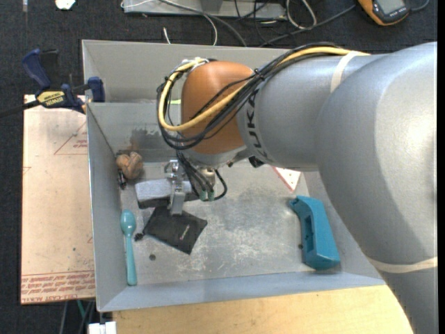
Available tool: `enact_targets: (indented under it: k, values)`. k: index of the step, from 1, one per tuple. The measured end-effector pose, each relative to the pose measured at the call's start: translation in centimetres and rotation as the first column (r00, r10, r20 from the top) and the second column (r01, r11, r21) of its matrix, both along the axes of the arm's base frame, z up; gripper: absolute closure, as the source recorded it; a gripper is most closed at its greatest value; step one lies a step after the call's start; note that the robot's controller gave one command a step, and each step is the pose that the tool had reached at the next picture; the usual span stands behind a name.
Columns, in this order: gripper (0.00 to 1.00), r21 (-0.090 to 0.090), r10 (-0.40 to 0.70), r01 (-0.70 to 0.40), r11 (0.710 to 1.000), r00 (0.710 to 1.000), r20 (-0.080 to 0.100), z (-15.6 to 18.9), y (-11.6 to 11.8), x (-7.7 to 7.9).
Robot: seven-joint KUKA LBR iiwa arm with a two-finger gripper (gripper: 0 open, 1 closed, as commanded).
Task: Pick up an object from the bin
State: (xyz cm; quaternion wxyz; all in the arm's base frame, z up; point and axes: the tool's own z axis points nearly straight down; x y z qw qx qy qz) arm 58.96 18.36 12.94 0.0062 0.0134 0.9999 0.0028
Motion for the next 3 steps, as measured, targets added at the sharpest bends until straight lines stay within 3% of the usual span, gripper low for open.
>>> enact_targets:
  k: [1,2,3]
  values:
    - [1.00,0.001,-0.035,0.035,0.999,0.999,-0.001,7.1,-0.7,-0.8]
    - [1.00,-0.001,0.139,-0.139,0.990,0.990,0.005,0.6,-0.5,0.4]
    - [1.00,-0.002,0.169,-0.169,0.986,0.986,-0.007,2.4,-0.8,0.0]
